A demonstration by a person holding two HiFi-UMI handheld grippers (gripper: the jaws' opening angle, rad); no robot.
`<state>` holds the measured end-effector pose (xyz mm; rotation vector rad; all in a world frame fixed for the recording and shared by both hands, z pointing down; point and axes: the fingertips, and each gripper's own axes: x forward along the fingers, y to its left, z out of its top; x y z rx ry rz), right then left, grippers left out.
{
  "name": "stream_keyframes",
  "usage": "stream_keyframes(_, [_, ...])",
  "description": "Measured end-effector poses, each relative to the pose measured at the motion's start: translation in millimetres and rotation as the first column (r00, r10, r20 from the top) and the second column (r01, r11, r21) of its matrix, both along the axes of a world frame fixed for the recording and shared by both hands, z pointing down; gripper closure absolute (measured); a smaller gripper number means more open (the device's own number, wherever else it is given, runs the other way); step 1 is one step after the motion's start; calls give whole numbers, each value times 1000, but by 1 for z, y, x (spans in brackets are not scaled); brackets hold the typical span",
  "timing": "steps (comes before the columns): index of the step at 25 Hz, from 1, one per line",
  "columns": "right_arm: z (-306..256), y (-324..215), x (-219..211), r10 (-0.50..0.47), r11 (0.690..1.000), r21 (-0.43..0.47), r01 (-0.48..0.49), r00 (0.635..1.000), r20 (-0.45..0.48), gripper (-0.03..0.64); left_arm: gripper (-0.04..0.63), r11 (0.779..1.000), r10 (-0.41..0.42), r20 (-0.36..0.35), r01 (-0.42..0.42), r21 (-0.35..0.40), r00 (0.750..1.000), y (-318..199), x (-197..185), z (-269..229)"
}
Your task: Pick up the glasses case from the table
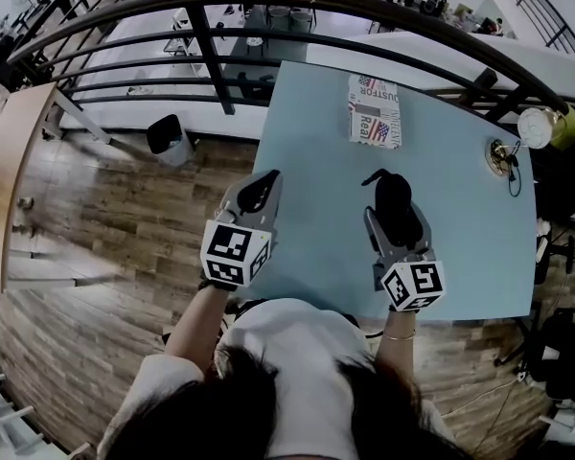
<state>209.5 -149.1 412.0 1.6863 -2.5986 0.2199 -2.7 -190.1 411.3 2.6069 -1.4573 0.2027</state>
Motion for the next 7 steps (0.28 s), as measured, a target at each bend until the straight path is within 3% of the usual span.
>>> stream_keyframes(7, [-1, 0, -5, -28, 1000, 5, 28, 999, -43, 295, 538, 1000, -22, -20, 22, 15, 1000, -1, -5, -5])
